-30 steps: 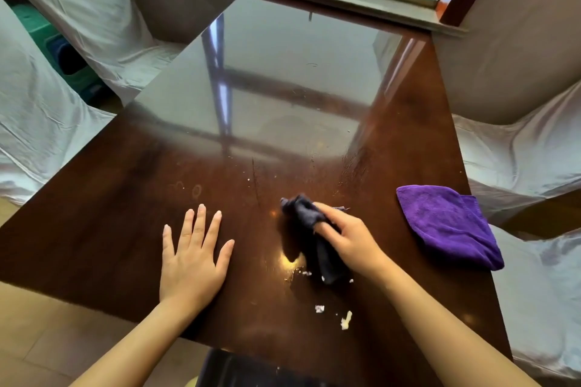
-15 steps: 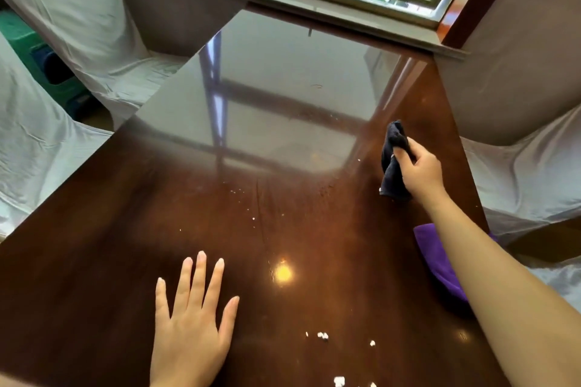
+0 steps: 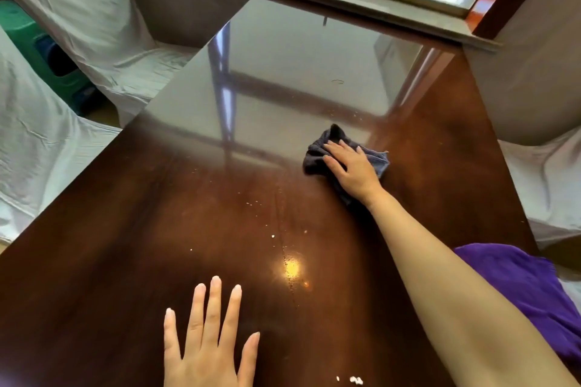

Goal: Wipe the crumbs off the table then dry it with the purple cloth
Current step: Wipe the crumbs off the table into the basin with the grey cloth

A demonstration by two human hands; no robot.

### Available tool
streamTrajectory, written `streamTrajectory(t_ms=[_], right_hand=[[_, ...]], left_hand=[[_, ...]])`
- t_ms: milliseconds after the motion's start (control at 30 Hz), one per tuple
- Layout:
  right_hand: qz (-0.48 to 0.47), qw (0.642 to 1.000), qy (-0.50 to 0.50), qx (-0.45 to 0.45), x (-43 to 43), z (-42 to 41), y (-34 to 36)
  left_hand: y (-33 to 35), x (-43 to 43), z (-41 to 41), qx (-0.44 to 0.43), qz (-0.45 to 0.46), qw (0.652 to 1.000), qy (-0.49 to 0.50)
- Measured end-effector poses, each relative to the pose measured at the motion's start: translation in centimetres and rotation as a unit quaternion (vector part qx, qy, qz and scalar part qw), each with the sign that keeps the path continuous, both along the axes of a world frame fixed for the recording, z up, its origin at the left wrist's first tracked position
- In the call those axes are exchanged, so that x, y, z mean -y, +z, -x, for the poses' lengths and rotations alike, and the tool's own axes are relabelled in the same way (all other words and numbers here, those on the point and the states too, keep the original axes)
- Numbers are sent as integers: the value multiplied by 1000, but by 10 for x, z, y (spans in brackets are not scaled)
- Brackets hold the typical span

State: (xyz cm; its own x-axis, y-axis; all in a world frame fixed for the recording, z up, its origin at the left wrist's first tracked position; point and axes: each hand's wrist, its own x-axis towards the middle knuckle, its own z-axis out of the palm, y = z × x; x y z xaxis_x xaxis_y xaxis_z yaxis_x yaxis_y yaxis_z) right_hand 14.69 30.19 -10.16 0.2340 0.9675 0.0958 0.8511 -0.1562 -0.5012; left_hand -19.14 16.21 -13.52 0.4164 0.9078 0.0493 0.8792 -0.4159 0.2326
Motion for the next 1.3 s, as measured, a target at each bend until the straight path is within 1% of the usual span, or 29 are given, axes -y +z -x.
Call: streamTrajectory(t_ms=[267, 333, 467, 600, 733, 867, 967, 1167, 1300], right_hand=[[12, 992, 125, 10, -14, 72, 0], [6, 986, 165, 10, -2, 93, 0], [11, 969, 246, 14, 7, 116, -1], [22, 953, 303, -6, 41, 122, 3], [27, 942, 336, -3, 94, 115, 5], [43, 938, 344, 8, 146, 91, 7], [60, 943, 327, 7, 180, 72, 10], [68, 963, 259, 1, 243, 44, 8], [68, 977, 203, -10, 280, 40, 7]], left_hand=[[10, 4, 1, -19, 28, 999, -1], [13, 14, 3, -31, 36, 999, -1], [16, 8, 1, -46, 46, 998, 6], [21, 7, 1, -72, 47, 996, 2], [21, 9, 2, -81, 42, 996, 5], [20, 8, 2, -77, 26, 997, 4], [17, 8, 2, -80, 12, 997, 3], [12, 7, 2, -67, 4, 998, 11], [10, 8, 2, -58, 6, 998, 11]])
